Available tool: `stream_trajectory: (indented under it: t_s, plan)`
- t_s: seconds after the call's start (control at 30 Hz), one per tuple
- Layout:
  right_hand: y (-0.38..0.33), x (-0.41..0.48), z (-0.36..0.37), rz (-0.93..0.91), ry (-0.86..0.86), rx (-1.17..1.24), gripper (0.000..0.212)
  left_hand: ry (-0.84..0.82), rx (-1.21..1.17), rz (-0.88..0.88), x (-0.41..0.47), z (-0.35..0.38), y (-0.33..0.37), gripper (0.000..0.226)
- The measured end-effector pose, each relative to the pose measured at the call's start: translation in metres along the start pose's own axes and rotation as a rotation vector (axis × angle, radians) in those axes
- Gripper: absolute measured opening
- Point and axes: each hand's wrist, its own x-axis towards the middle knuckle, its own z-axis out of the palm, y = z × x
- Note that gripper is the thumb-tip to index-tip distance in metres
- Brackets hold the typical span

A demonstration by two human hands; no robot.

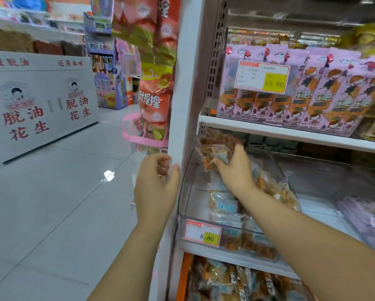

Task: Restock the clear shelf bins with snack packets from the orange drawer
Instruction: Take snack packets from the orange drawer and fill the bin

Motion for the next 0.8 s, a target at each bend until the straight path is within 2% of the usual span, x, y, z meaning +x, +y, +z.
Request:
stream_trajectory:
  t_s: [0.07, 0.17, 0.3, 0.4, 0.57, 0.63, 0.67, 0.7, 0.77, 0.8]
  plan:
    - [0.005, 0.012, 0.013, 0.033, 0.008, -0.019, 0.047, 0.016, -0.015, 0.018, -0.003, 0.006, -0.007, 0.021]
    - [0.016, 0.027, 0.029, 0.07, -0.037, -0.089, 0.045, 0.046, 0.086, 0.131, -0.015, 0.018, -0.023, 0.026]
    - [0.031, 0.047, 0.038, 0.18, -0.186, -0.205, 0.051, 0.083, 0.167, 0.183, -0.023, 0.026, -0.045, 0.016]
    - [0.032, 0.055, 0.034, 0.17, -0.234, -0.255, 0.045, 0.103, 0.174, 0.204, -0.024, 0.026, -0.052, 0.015]
    - [0.034, 0.076, 0.038, 0.049, -0.425, -0.52, 0.034, 0.215, 0.069, 0.099, -0.033, 0.036, -0.049, 0.017]
    - [0.033, 0.088, 0.045, 0.073, -0.457, -0.484, 0.016, 0.256, 0.006, 0.009, -0.037, 0.042, -0.05, 0.02]
    - [0.028, 0.089, 0.043, -0.013, -0.555, -0.618, 0.007, 0.267, -0.013, -0.011, -0.038, 0.044, -0.05, 0.021]
    - [0.022, 0.09, 0.042, -0.08, -0.619, -0.748, 0.008, 0.274, -0.02, -0.011, -0.038, 0.045, -0.05, 0.021]
    - [0.021, 0.097, 0.046, -0.038, -0.636, -0.777, 0.041, 0.277, -0.029, 0.014, -0.037, 0.045, -0.05, 0.02]
    - [0.021, 0.098, 0.046, -0.035, -0.67, -0.802, 0.049, 0.278, -0.034, 0.026, -0.036, 0.045, -0.05, 0.02]
